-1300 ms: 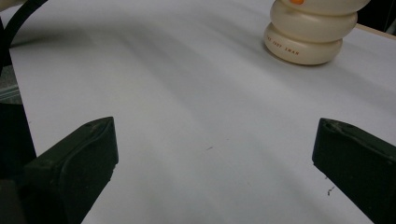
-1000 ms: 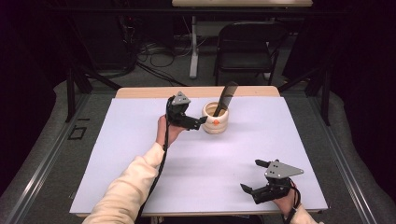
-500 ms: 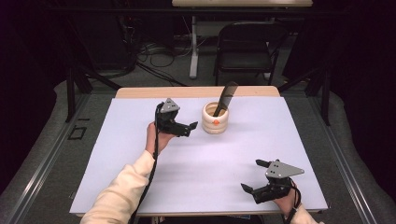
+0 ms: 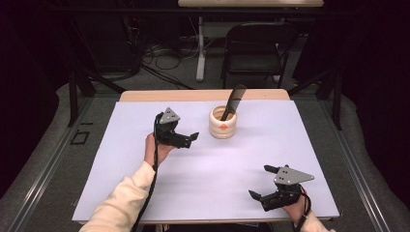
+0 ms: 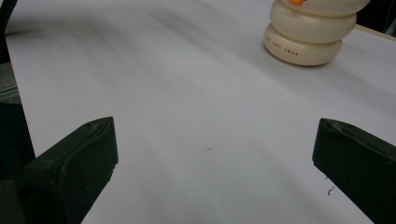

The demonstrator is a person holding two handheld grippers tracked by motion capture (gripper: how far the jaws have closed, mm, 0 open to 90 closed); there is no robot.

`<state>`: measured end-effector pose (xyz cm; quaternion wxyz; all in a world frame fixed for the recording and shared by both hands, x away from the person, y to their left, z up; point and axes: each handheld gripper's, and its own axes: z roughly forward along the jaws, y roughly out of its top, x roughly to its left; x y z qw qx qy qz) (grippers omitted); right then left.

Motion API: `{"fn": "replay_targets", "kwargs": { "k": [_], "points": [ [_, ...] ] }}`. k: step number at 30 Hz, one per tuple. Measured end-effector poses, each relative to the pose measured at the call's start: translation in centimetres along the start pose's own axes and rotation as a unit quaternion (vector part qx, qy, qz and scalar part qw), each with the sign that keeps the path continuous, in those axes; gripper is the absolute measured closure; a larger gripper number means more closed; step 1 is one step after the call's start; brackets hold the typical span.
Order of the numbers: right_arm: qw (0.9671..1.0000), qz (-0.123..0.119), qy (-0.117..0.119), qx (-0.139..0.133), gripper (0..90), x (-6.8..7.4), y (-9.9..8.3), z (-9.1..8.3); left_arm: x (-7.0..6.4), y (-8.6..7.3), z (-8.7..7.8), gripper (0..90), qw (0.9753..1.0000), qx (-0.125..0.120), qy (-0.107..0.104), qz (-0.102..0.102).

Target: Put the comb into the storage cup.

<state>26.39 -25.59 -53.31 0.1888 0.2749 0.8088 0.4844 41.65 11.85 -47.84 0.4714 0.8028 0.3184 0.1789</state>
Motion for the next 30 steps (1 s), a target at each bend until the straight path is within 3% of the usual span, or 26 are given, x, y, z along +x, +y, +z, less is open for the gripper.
{"fn": "replay_targets", "kwargs": {
  "k": [30],
  "points": [
    [1.0,0.0,0.002,0.001,0.0,0.0,0.1,0.0,-1.6,-2.6,-4.7,0.0,0.9999,-0.005,0.014,0.005]
  ]
}}
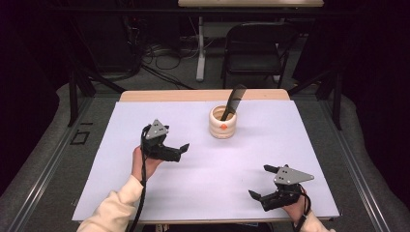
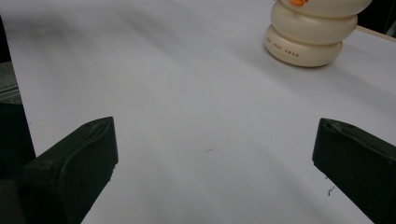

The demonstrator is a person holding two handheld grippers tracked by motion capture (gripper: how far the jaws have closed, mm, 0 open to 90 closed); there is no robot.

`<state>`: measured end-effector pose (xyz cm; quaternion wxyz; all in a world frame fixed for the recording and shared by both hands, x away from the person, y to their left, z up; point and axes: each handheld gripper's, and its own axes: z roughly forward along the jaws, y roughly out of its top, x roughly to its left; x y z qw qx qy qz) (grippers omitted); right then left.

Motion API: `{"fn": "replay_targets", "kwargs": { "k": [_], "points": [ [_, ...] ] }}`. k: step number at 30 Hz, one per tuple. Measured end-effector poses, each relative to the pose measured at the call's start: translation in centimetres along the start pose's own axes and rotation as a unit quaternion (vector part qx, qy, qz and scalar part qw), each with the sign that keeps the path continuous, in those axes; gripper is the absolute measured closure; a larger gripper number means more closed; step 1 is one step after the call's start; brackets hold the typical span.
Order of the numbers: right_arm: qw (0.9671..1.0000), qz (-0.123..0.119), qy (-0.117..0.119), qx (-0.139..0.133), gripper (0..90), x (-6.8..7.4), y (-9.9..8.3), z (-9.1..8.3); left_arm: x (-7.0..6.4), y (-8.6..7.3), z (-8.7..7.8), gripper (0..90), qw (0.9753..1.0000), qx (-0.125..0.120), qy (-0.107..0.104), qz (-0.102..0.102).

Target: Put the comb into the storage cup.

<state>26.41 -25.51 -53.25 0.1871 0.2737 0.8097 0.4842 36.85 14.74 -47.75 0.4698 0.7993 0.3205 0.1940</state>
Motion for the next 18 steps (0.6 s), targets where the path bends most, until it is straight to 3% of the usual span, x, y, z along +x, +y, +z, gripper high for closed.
{"fn": "replay_targets", "kwargs": {
  "k": [18],
  "points": [
    [1.0,0.0,0.001,0.0,0.0,0.0,0.0,0.1,-0.8,-2.3,-2.8,0.0,0.9999,0.0,0.01,0.005]
  ]
}}
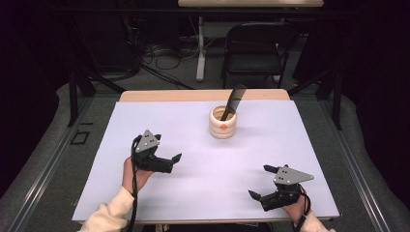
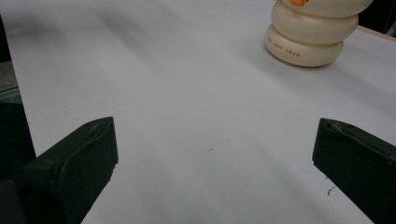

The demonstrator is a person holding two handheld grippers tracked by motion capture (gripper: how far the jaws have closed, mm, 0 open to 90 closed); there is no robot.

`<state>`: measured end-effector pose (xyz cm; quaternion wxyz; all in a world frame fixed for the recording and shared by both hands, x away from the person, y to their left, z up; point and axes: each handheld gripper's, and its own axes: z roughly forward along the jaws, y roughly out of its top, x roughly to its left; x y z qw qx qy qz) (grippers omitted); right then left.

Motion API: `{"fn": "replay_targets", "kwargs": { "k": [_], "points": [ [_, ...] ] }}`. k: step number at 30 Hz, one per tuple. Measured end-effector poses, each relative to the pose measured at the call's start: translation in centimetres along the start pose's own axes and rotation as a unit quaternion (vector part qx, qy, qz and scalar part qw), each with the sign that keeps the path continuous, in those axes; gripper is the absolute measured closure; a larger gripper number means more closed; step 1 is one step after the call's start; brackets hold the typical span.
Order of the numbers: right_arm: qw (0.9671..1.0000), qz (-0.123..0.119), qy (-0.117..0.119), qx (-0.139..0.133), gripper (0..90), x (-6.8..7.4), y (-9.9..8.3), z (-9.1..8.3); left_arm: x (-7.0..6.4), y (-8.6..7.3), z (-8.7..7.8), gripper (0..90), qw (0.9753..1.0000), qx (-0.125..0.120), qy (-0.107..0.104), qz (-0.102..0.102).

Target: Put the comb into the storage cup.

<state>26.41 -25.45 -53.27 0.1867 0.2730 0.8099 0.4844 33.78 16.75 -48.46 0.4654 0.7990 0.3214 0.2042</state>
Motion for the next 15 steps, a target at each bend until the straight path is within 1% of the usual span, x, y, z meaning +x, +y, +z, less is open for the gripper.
{"fn": "replay_targets", "kwargs": {
  "k": [5,8,13,15],
  "points": [
    [1.0,0.0,0.0,0.0,0.0,0.0,0.0,0.0,-0.3,-0.6,-0.5,0.0,1.0,-0.007,0.003,0.001],
    [1.0,-0.001,-0.001,0.0,0.0,0.0,0.0,0.0,-0.5,-1.2,-0.8,0.0,1.0,-0.006,0.002,0.003],
    [1.0,-0.001,0.0,0.0,0.0,0.0,0.0,0.0,-0.8,-2.1,-1.3,0.0,0.9999,-0.006,-0.002,0.008],
    [1.0,-0.001,-0.001,0.0,0.0,0.0,0.0,0.0,-0.9,-2.5,-1.4,0.0,0.9999,-0.011,-0.004,0.004]
  ]
}}
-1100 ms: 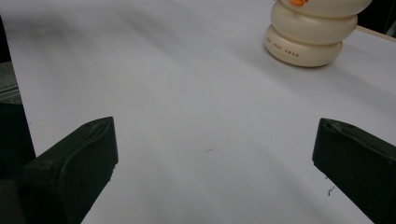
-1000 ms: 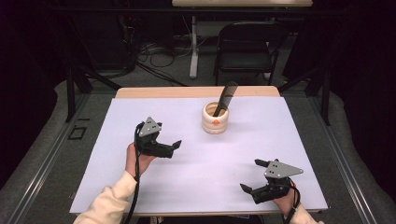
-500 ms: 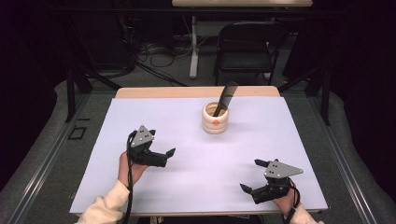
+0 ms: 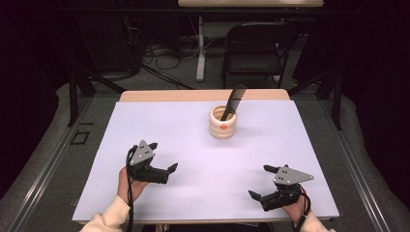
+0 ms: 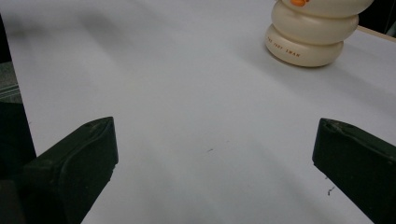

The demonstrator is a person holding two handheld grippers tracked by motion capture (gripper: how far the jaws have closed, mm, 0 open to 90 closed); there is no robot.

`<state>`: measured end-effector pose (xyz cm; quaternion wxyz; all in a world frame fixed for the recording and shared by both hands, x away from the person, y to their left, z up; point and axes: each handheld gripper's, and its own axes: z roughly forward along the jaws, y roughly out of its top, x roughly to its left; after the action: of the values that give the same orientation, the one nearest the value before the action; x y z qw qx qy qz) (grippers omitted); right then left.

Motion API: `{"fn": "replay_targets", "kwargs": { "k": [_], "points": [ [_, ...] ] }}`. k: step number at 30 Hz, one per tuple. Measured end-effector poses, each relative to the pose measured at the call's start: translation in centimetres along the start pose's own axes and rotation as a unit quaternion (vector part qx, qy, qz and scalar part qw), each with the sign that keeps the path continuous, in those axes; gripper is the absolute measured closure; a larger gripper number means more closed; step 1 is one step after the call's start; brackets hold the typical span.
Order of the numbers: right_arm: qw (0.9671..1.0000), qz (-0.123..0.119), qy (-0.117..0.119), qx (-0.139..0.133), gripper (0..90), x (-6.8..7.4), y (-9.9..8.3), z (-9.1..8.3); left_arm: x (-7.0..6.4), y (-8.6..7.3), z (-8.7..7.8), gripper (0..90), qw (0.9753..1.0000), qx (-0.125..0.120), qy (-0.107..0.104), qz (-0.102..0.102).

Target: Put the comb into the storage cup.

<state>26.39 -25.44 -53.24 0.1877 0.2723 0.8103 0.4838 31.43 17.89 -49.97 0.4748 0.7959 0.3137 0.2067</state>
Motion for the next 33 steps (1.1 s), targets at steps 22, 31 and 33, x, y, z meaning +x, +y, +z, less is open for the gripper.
{"fn": "replay_targets", "kwargs": {
  "k": [22,31,33],
  "points": [
    [1.0,-0.002,-0.001,0.0,0.0,0.0,0.0,0.1,-1.4,-2.4,-1.6,0.0,0.9999,-0.004,0.011,0.0],
    [1.0,-0.001,-0.002,0.002,0.0,0.0,0.0,0.1,-2.0,-3.1,-1.7,0.0,0.9999,0.008,0.007,0.003],
    [1.0,-0.001,-0.002,0.001,0.0,0.0,0.0,0.1,-2.2,-3.3,-1.8,0.0,0.9999,0.01,0.006,0.003]
  ]
}}
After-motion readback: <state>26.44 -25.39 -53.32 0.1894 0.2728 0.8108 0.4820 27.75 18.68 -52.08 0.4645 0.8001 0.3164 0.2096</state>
